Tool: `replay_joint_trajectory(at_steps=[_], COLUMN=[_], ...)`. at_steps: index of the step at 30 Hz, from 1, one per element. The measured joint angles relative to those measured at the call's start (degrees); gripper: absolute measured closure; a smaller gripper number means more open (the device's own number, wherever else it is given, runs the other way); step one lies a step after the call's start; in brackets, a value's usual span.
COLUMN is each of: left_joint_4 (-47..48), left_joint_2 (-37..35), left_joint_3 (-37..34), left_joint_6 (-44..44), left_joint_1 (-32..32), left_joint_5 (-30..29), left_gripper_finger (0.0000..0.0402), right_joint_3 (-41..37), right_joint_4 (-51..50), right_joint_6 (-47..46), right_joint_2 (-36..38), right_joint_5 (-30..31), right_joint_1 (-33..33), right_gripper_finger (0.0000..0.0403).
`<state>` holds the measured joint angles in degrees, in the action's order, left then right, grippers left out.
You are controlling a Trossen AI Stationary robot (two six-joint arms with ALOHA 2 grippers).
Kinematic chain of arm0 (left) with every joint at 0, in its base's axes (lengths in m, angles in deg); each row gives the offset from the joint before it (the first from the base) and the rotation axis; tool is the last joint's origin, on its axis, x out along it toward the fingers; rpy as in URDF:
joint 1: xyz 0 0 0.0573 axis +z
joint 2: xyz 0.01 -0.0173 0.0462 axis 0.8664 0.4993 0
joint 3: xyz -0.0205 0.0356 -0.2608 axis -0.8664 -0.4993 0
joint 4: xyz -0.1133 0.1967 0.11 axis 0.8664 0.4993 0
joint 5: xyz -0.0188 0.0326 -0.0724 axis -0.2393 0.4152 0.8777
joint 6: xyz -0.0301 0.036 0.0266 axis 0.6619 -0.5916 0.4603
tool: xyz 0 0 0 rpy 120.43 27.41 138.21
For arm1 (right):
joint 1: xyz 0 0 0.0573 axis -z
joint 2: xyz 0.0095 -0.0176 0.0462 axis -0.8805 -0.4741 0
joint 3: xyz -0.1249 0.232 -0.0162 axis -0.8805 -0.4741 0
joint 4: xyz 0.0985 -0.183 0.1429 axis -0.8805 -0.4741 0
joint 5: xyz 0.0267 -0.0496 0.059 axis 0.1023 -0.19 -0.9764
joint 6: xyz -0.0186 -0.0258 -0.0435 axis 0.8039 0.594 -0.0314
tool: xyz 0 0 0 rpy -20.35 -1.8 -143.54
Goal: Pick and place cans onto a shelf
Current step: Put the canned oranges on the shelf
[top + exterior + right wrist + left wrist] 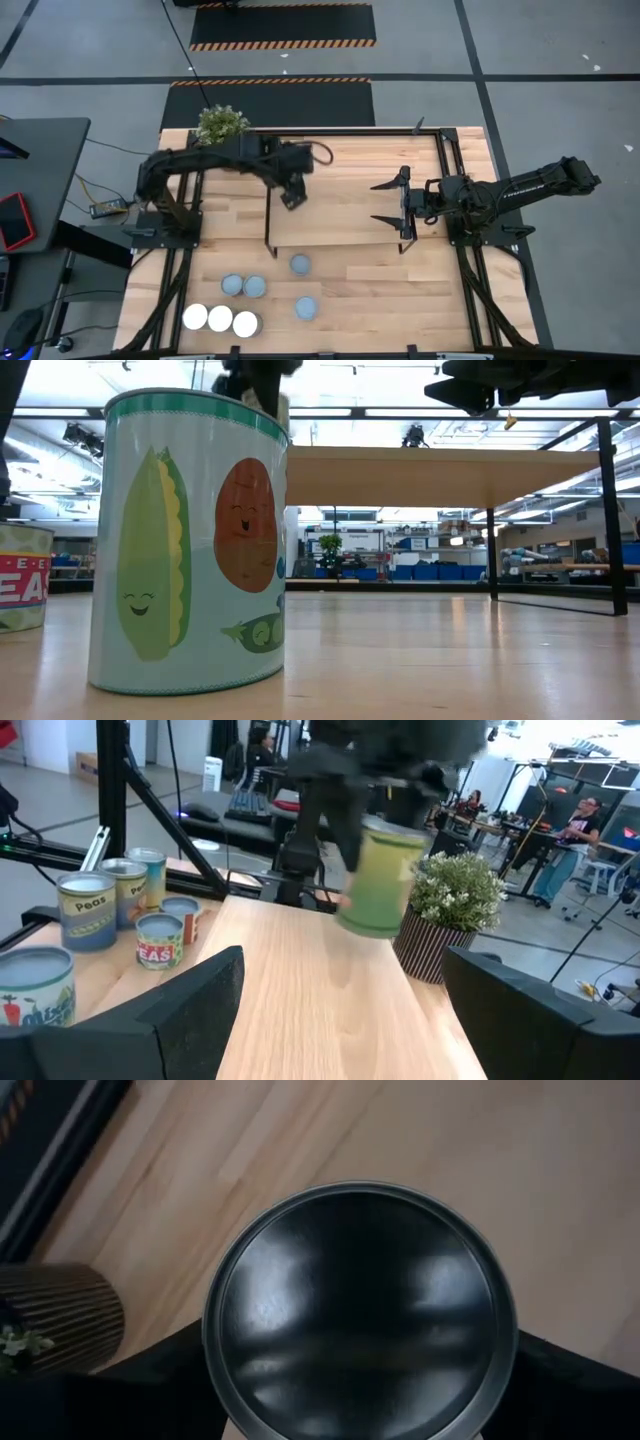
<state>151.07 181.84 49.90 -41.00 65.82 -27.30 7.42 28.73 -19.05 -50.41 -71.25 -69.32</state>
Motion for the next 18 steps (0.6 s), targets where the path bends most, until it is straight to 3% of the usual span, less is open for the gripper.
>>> replay_joint_trajectory(at_steps=[7, 18], left_joint_4=[-1.55, -1.8], left_joint_2=[0.01, -0.18], left_joint_3=[-5.14, -6.22], left_joint_6=[-2.43, -5.39], left_joint_1=[5.29, 4.48], left_joint_5=[4.48, 5.7], left_gripper_finger=[0.0085, 0.0083], right_joint_3=[0.0, 0.0], right_joint_4=[-1.08, -0.83], right_joint_6=[-0.22, -0.6], right_joint_2=[-0.01, -0.01], right_joint_5=[-0.02, -0.04], right_joint_1=[-0.11, -0.13], right_gripper_finger=[0.0056, 0.0056])
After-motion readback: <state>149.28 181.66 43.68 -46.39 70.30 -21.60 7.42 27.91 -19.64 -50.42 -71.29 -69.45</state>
